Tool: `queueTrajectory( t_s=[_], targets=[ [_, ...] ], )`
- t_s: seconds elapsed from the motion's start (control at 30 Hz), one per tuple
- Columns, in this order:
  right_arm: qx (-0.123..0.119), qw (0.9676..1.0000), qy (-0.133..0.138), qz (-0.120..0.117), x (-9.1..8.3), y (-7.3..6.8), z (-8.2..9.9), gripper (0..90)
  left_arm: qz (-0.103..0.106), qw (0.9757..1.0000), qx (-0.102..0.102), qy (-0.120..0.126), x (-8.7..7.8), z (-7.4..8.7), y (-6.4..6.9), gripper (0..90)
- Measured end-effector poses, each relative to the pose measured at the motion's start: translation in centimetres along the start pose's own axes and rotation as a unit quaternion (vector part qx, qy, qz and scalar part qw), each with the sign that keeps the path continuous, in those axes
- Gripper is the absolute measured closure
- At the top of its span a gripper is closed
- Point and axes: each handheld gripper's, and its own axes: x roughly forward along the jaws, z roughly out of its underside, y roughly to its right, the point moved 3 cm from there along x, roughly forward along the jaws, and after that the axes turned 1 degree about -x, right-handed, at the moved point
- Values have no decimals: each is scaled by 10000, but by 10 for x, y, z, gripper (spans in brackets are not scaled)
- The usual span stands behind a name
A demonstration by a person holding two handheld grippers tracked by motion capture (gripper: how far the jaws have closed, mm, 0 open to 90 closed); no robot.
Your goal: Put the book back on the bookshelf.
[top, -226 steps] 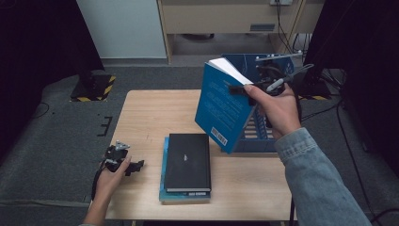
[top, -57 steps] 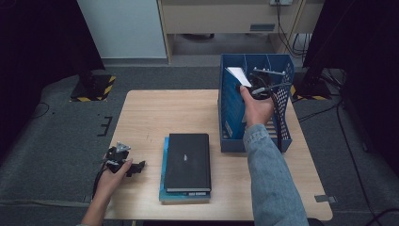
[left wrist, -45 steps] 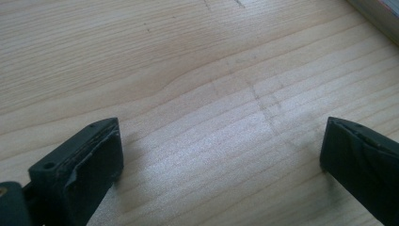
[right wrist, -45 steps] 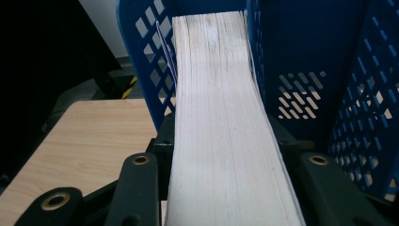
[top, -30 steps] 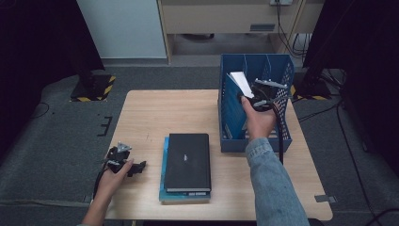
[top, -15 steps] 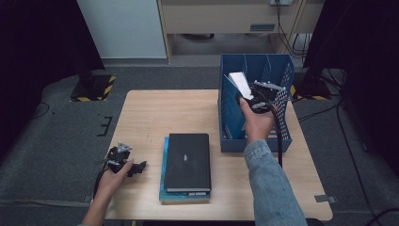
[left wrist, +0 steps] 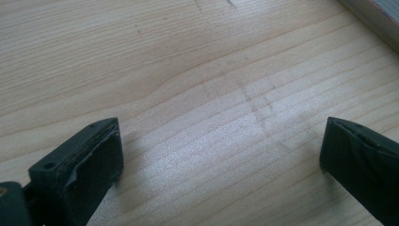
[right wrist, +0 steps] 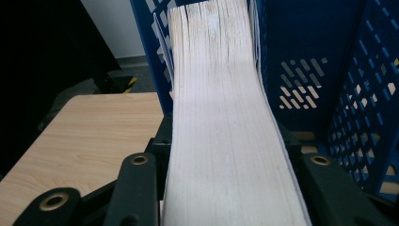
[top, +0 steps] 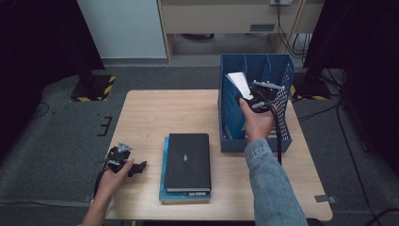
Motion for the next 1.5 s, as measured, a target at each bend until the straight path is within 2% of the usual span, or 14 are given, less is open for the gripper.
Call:
queueTrajectory(
  t_s=[0.3,0.57,0.9,1.5],
  targets=[
    [122,9999,21,60,0,2,-2,593,6,10000,4,0,0,0,0,0],
    [77,9999,0,145,3,-4,-8,596,17,10000,12,-5,0,0,0,0],
    [44,9997,139,203,4,-8,-22,597,20,10000,-16,23,0,0,0,0],
    [124,9992,200,318,26,-8,-24,595,35,10000,-4,13,1,-1,1,0]
  ],
)
